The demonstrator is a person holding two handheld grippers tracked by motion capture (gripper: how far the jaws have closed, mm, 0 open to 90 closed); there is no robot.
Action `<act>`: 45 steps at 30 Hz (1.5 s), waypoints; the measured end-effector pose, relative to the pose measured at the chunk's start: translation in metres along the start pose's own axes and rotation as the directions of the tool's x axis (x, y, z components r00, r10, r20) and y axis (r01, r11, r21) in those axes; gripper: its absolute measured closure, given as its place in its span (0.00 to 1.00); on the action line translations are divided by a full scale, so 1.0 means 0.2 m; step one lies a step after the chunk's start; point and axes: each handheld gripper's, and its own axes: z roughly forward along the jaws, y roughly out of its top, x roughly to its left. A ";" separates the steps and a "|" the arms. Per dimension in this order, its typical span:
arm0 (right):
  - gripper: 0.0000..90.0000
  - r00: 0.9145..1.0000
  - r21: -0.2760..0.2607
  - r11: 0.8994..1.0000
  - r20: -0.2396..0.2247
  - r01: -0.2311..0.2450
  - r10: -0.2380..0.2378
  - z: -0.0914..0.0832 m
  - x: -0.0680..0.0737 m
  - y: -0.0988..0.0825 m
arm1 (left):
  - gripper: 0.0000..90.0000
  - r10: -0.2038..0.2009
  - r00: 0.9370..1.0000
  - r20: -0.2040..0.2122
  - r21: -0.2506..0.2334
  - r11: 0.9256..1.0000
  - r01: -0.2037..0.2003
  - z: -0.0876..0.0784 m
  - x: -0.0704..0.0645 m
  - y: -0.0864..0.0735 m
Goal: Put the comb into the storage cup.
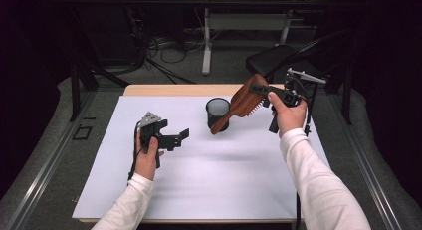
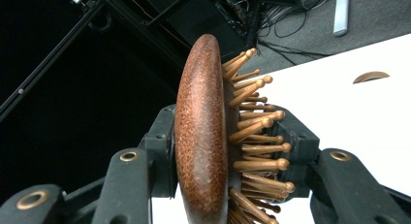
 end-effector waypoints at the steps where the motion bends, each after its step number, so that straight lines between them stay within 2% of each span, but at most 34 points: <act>1: 0.56 1.000 0.003 1.000 0.003 0.003 -0.003 0.00 0.00 0.01 | 0.00 0.000 1.000 0.000 0.000 1.000 0.000 0.00 0.00 0.00; 16: 0.56 1.000 -0.022 1.000 0.027 -0.006 0.007 -0.02 0.03 0.08 | 0.00 -0.012 1.000 -0.002 -0.005 1.000 0.012 0.00 0.01 0.00; 29: 0.56 0.999 -0.066 0.998 0.052 -0.009 0.012 -0.03 0.04 0.15 | 0.00 -0.021 1.000 -0.005 -0.009 1.000 0.021 -0.01 0.02 0.00; 37: 0.56 0.997 -0.112 0.993 0.069 -0.029 0.037 -0.03 0.04 0.19 | 0.00 -0.022 1.000 -0.003 -0.006 1.000 0.022 -0.01 0.01 0.00; 45: 0.56 0.994 -0.157 0.987 0.100 -0.028 0.044 -0.01 0.03 0.21 | 0.00 -0.027 1.000 -0.003 -0.010 1.000 0.027 -0.01 0.02 0.00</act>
